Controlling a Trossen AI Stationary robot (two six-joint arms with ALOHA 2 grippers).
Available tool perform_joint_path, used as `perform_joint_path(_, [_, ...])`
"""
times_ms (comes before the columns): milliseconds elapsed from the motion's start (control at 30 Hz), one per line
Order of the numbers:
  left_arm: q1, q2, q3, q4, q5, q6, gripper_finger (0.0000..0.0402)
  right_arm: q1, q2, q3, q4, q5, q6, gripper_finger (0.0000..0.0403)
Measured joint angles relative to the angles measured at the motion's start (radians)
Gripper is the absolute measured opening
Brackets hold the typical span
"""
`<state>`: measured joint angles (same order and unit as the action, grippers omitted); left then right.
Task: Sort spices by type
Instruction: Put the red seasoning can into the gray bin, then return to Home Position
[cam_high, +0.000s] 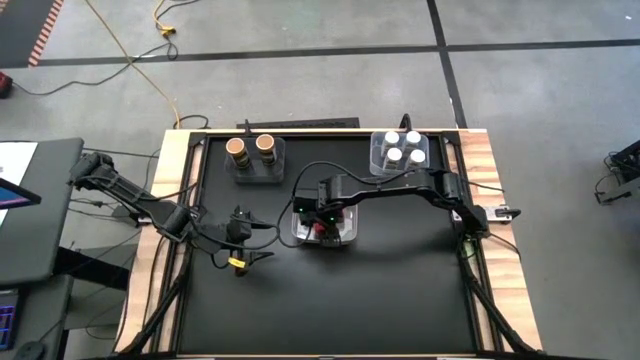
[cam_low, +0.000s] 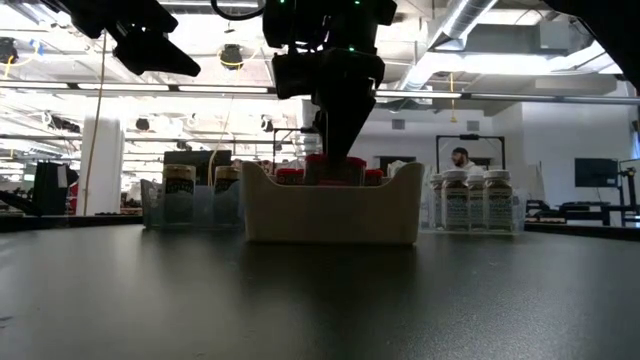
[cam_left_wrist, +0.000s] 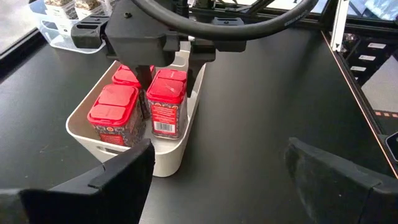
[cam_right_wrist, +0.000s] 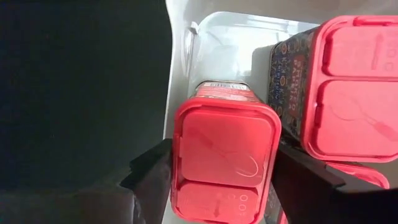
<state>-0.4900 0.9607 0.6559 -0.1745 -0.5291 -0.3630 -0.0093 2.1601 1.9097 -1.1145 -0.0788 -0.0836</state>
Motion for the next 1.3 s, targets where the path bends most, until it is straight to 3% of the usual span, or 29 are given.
perform_joint_path(467, [0.0,0.0,0.0,0.0,0.0,0.0,0.0343,0.0,-0.001,-0.001,0.0,0.0,-0.004,0.028])
perform_joint_path(833, [0.0,0.0,0.0,0.0,0.0,0.0,0.0343,0.0,-0.001,0.006,-0.009,0.0,0.0,0.0353])
perform_joint_path(1167, [0.0,0.0,0.0,0.005,0.0,-0.006,0.0343,0.0,-0.015,0.306,-0.26,0.0,0.005,0.0368])
perform_joint_path(1300, [0.0,-0.005,0.001,0.005,0.0,-0.02,0.0343,0.002,-0.103,0.324,-0.262,0.001,0.041,0.0368])
